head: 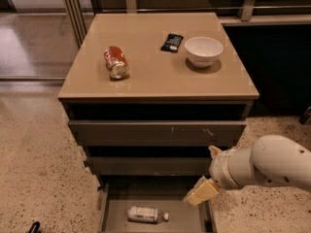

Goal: Pick blue plastic bottle from bottom drawer and place on counter

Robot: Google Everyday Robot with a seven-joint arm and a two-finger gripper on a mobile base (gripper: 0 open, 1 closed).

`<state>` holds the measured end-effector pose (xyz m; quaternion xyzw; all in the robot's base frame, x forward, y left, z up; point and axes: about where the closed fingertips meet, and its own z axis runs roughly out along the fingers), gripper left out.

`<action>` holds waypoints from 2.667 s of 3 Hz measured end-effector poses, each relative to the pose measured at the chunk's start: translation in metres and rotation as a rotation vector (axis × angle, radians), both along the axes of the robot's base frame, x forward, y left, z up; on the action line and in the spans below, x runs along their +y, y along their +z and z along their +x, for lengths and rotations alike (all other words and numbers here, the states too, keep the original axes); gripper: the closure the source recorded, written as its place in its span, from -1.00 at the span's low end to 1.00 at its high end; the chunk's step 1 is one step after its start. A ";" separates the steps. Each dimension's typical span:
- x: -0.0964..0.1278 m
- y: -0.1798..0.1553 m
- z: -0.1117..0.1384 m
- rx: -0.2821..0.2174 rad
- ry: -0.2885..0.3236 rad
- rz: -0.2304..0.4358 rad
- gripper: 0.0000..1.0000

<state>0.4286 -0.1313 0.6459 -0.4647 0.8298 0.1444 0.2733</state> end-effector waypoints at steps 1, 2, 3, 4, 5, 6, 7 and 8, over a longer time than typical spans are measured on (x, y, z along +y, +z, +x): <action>0.000 -0.010 -0.018 0.018 -0.063 0.021 -1.00; 0.018 -0.059 -0.006 0.028 -0.110 0.102 -1.00; 0.049 -0.108 0.035 0.009 -0.093 0.174 -1.00; 0.088 -0.169 0.054 0.081 -0.062 0.240 -1.00; 0.088 -0.169 0.054 0.081 -0.062 0.240 -1.00; 0.089 -0.207 0.048 0.125 -0.119 0.256 -1.00; 0.090 -0.263 0.042 0.202 -0.182 0.251 -1.00; 0.098 -0.316 0.037 0.256 -0.191 0.205 -1.00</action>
Offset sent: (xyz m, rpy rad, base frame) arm 0.0173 0.0366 -0.1584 0.2639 0.0798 -0.2091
